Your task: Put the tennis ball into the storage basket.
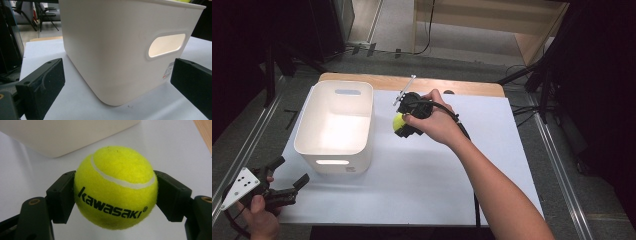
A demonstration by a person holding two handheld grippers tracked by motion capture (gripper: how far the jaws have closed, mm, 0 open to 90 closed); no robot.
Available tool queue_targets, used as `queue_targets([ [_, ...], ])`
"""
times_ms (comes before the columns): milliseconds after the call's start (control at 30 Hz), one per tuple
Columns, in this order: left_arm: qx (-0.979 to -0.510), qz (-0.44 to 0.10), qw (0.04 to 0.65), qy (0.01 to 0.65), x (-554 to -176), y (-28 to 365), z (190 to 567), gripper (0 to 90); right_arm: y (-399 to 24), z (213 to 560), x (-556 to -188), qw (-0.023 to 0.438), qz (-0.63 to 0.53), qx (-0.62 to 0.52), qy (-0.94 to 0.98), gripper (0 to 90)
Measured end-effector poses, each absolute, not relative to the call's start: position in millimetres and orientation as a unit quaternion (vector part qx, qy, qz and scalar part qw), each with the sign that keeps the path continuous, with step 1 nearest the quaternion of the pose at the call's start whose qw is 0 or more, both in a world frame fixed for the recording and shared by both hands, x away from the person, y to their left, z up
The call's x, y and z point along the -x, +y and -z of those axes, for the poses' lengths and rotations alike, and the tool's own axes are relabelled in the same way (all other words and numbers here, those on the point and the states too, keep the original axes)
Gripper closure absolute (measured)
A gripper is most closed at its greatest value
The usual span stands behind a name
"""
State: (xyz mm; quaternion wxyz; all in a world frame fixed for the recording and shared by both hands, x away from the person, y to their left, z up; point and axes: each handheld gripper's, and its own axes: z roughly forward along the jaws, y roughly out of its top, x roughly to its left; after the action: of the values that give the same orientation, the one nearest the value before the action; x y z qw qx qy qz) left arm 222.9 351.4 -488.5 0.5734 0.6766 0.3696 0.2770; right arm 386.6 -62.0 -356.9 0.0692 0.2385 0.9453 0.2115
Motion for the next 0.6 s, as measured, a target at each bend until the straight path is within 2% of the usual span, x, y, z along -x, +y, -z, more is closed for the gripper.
queue_targets([
  [600,-0.677,-0.278,0.572,0.369,-223,352,488,0.0,-48,349,-388,0.073,-0.217,-0.223,0.947,23.3],
])
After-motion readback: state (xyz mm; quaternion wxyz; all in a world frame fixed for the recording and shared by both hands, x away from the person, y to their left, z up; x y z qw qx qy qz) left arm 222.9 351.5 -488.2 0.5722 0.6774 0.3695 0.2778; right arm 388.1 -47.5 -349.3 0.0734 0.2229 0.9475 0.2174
